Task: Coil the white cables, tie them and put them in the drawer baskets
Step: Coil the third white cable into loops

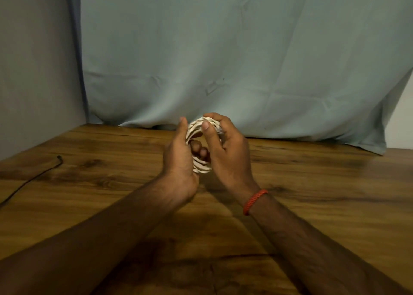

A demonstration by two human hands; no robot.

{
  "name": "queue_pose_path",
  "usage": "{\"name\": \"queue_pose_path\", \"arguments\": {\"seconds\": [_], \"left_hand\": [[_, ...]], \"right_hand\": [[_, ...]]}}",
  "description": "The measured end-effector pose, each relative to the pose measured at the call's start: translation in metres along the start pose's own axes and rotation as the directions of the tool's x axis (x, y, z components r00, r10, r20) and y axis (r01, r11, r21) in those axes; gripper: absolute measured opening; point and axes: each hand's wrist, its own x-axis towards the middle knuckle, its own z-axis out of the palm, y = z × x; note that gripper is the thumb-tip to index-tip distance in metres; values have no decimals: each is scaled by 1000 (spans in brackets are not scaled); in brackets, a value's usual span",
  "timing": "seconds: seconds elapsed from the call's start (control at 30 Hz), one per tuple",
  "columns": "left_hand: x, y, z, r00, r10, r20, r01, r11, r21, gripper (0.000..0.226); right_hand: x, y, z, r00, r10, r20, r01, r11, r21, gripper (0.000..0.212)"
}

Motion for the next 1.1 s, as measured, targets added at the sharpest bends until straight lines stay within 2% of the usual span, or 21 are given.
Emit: {"name": "queue_pose_path", "arguments": {"seconds": [0.1,0.3,0.47,0.73,0.93,1.1], "left_hand": [[3,5,1,972,157,-178,-136,983,120,37],[7,15,-6,942,292,-164,-248,937,246,8],[8,16,-6,930,337,-146,-291,919,265,8],[4,9,-4,925,369,-93,-310,872,378,32],[4,12,-3,899,432,-70,-357,817,452,33],[2,8,-4,940,337,-53,-280,850,446,32]], "right_hand": [[-1,2,5,997,55,61,-59,997,51,21],[-4,8,6,989,88,123,-89,996,3,26],[-5,8,6,989,52,141,-41,996,-76,25],[-10,4,5,993,15,116,-6,997,-81,29],[-7,2,2,987,-14,160,35,990,-133,33],[1,2,-9,968,-54,244,120,957,-263,25]]}}
